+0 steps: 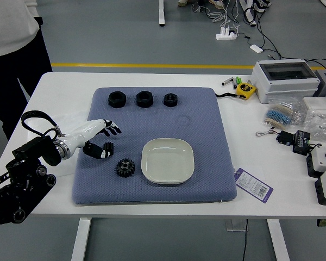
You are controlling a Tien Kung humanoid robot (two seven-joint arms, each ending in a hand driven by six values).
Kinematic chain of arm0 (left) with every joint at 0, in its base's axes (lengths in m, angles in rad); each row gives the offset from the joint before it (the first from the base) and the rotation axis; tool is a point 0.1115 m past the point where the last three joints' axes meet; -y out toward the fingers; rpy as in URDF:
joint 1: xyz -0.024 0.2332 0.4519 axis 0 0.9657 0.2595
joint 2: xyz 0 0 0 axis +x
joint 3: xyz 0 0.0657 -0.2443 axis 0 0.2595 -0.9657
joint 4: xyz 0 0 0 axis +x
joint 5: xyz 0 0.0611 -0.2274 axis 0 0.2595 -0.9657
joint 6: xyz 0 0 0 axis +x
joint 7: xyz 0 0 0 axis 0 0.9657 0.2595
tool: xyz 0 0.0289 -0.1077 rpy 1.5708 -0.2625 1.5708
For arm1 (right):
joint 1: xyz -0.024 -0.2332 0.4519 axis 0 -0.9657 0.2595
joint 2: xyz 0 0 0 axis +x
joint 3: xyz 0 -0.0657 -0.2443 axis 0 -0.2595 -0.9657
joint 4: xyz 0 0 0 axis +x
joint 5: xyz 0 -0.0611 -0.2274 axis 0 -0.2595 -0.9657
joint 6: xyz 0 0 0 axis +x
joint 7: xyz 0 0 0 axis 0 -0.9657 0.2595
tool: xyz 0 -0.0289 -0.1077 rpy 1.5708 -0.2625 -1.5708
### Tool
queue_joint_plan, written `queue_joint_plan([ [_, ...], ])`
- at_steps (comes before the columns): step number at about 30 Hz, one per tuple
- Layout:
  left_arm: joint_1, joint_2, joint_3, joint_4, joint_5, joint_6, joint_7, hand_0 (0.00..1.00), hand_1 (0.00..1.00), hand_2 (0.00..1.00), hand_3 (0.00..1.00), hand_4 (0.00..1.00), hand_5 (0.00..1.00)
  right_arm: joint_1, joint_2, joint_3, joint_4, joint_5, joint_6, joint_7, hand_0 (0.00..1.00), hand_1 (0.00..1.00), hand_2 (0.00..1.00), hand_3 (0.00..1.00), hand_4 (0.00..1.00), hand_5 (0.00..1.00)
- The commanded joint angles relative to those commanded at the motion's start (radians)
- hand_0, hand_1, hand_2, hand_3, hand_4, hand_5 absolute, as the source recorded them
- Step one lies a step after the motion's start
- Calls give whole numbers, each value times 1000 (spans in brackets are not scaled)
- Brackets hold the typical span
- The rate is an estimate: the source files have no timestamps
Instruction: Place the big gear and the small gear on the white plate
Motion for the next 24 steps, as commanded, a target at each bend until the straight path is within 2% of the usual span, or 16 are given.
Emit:
queue_joint_plan([
  [4, -3, -3, -2, 12, 9, 0, 0, 674, 636, 684, 700, 823, 2, 1, 0, 1, 0, -2, 0, -1, 651, 648, 738, 587, 843, 686],
  [5, -3, -3, -2, 15, 10, -1, 0, 583, 564, 625, 674, 770, 2, 1, 0, 1, 0, -2, 0, -1, 651, 648, 738, 586, 843, 686],
  [10, -5, -4, 0, 21, 17, -5, 7, 583, 564, 625, 674, 770, 2, 2, -1, 1, 0, -2, -1, -1, 651, 648, 738, 586, 843, 686],
  [11, -5, -5, 1, 23, 19, -7, 9, 463, 510, 558, 592, 699, 2, 2, -1, 1, 0, -2, 0, -1, 651, 648, 738, 586, 843, 686],
  [16, -8, -6, 4, 27, 23, -12, 16, 463, 510, 558, 592, 699, 2, 3, -1, 1, 0, -2, 0, 0, 651, 648, 738, 586, 843, 686],
  [17, -8, -6, 4, 28, 22, -13, 16, 389, 461, 518, 552, 634, 2, 3, -1, 1, 0, -1, 0, 0, 651, 648, 738, 586, 842, 685],
  [22, -7, -6, 4, 29, 15, -16, 16, 389, 461, 518, 552, 634, 2, 3, -1, 1, 0, 0, 0, 0, 651, 648, 738, 586, 842, 685],
  [23, -6, -6, 4, 30, 13, -18, 16, 343, 422, 485, 529, 679, 2, 4, -2, 1, 0, -1, 0, 0, 651, 648, 738, 586, 843, 685],
  [24, -6, -6, 4, 31, 12, -19, 16, 343, 422, 485, 529, 679, 2, 4, -2, 1, 0, -1, 0, 0, 651, 648, 738, 586, 843, 685],
])
